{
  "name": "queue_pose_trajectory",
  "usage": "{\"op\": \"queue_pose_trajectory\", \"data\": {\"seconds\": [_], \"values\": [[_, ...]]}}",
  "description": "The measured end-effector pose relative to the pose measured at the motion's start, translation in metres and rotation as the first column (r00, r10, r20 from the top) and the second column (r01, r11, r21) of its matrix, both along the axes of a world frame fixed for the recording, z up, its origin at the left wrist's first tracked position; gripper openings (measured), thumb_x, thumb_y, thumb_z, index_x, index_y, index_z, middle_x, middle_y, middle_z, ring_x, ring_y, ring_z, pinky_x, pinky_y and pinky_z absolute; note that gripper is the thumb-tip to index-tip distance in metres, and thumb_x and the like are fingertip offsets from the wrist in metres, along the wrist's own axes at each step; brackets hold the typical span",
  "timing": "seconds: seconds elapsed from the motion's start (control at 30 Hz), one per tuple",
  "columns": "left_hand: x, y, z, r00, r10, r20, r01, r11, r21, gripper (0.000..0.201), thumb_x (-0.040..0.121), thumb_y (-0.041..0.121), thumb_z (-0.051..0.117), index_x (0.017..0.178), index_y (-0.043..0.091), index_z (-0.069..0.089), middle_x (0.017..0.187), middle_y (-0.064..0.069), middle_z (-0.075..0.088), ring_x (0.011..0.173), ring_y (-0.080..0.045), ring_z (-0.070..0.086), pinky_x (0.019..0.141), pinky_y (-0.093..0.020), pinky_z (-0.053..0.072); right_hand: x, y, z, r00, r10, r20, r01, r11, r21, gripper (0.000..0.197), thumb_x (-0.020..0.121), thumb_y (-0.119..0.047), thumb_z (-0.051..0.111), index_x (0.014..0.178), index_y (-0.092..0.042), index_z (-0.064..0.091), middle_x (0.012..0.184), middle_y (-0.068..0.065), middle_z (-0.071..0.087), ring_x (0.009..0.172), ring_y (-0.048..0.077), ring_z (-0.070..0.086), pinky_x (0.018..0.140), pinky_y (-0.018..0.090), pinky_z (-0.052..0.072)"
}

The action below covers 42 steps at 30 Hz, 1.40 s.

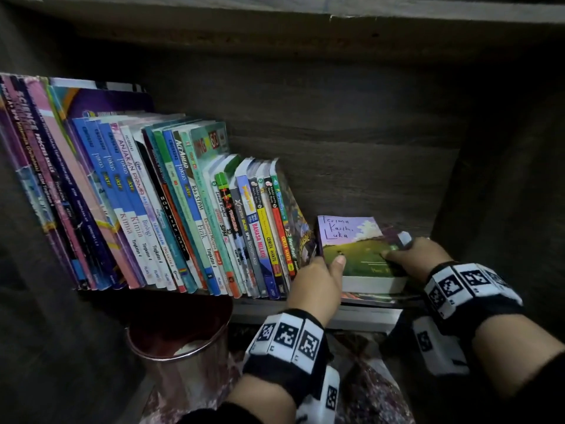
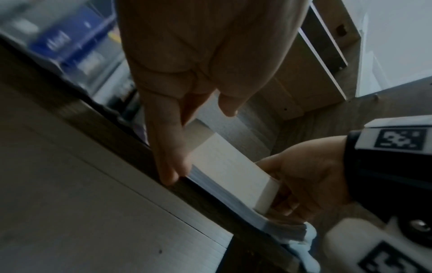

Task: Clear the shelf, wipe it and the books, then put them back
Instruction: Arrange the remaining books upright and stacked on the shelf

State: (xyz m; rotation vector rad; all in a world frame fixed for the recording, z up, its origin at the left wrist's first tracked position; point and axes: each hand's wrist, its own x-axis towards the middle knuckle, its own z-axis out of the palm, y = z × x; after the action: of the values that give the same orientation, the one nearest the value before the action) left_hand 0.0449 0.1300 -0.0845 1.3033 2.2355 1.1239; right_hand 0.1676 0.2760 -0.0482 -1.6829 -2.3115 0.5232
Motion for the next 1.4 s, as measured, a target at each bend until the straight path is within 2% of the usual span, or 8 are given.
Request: {"op": "queue_pose_trajectory", "data": {"seconds": [0.17, 0.33, 0.57, 0.7, 0.87, 1.0, 1.2, 1.4], "values": [[0.006, 0.027, 0.008, 0.925, 0.126, 0.358, -0.117, 0.992, -0.048, 0.048, 0.100, 0.049, 0.031, 0.116, 0.004, 0.041, 0.089, -0.009, 0.057, 0.059, -0.023, 0.063, 0.044, -0.026, 0.048, 0.009, 0.000, 0.002, 1.000, -0.011, -0.011, 0.010, 0.999, -0.046, 0.045, 0.086, -0.047, 0.064, 0.100, -0.006, 0.052, 0.103, 0.015, 0.058, 0.102, 0.033, 0.058, 0.079, 0.034, 0.045], [0.005, 0.037, 0.010, 0.434, -0.032, 0.901, 0.009, 0.999, 0.031, 0.029, 0.094, 0.042, 0.052, 0.099, 0.013, 0.054, 0.079, -0.007, 0.058, 0.041, -0.017, 0.053, 0.031, -0.015, 0.034, 0.024, 0.008, 0.001, 0.983, -0.025, -0.181, 0.000, 0.990, -0.138, 0.049, 0.085, -0.036, 0.070, 0.118, -0.003, 0.055, 0.115, 0.015, 0.060, 0.098, 0.028, 0.056, 0.075, 0.029, 0.041], [0.017, 0.030, 0.000, 0.783, -0.175, 0.596, 0.077, 0.980, 0.186, 0.062, 0.059, 0.037, 0.072, 0.112, 0.008, 0.058, 0.089, -0.004, 0.063, 0.054, -0.017, 0.056, 0.041, -0.021, 0.042, 0.033, 0.007, -0.006, 0.856, -0.126, -0.501, -0.030, 0.956, -0.292, 0.027, 0.083, -0.018, 0.073, 0.078, 0.005, 0.061, 0.055, 0.009, 0.059, 0.047, 0.019, 0.056, 0.049, 0.021, 0.044], [0.020, 0.013, 0.010, 0.971, -0.147, 0.187, 0.084, 0.947, 0.309, 0.060, 0.070, 0.044, 0.070, 0.123, 0.029, 0.047, 0.097, 0.013, 0.062, 0.091, -0.013, 0.061, 0.084, -0.032, 0.050, 0.020, -0.008, 0.007, 0.582, -0.132, -0.802, -0.193, 0.936, -0.294, 0.010, 0.092, -0.011, 0.059, 0.091, -0.002, 0.062, 0.074, 0.011, 0.065, 0.054, 0.011, 0.062, 0.049, 0.020, 0.048], [0.021, -0.005, -0.009, 0.986, 0.116, -0.122, -0.049, 0.892, 0.450, 0.072, 0.088, 0.039, 0.063, 0.142, 0.017, 0.021, 0.112, 0.000, 0.062, 0.096, -0.019, 0.062, 0.077, -0.026, 0.048, -0.008, -0.024, 0.020, 0.353, 0.047, -0.935, -0.421, 0.900, -0.114, 0.035, 0.094, -0.008, 0.055, 0.123, -0.028, 0.054, 0.107, -0.005, 0.066, 0.089, 0.006, 0.064, 0.068, 0.022, 0.052], [0.018, -0.004, -0.040, 0.894, 0.323, -0.311, -0.138, 0.857, 0.496, 0.070, 0.077, 0.038, 0.068, 0.125, 0.002, 0.032, 0.089, -0.013, 0.065, 0.070, -0.023, 0.067, 0.052, -0.020, 0.049, -0.043, -0.031, 0.005, 0.455, 0.149, -0.878, -0.464, 0.881, -0.091, 0.039, 0.097, -0.009, 0.050, 0.135, -0.021, 0.050, 0.119, 0.001, 0.063, 0.103, 0.014, 0.062, 0.084, 0.026, 0.052], [0.026, 0.000, -0.040, 0.819, 0.282, -0.500, -0.213, 0.958, 0.191, 0.097, 0.051, 0.051, 0.086, 0.120, 0.000, 0.042, 0.091, -0.007, 0.065, 0.075, -0.018, 0.065, 0.047, -0.024, 0.051, -0.056, -0.036, -0.015, 0.512, -0.011, -0.859, -0.414, 0.873, -0.257, 0.031, 0.103, -0.014, 0.040, 0.130, -0.006, 0.052, 0.077, 0.002, 0.067, 0.061, 0.010, 0.062, 0.046, 0.017, 0.049], [0.013, -0.011, -0.018, 0.921, 0.108, -0.375, -0.140, 0.988, -0.059, 0.059, 0.090, 0.048, 0.058, 0.130, 0.008, 0.040, 0.123, -0.007, 0.056, 0.110, -0.024, 0.057, 0.085, -0.033, 0.047, -0.034, -0.034, -0.004, 0.637, 0.177, -0.751, -0.597, 0.730, -0.334, 0.092, 0.073, 0.031, 0.044, 0.147, -0.023, 0.035, 0.105, 0.013, 0.067, 0.066, 0.022, 0.065, 0.043, 0.025, 0.045]]}}
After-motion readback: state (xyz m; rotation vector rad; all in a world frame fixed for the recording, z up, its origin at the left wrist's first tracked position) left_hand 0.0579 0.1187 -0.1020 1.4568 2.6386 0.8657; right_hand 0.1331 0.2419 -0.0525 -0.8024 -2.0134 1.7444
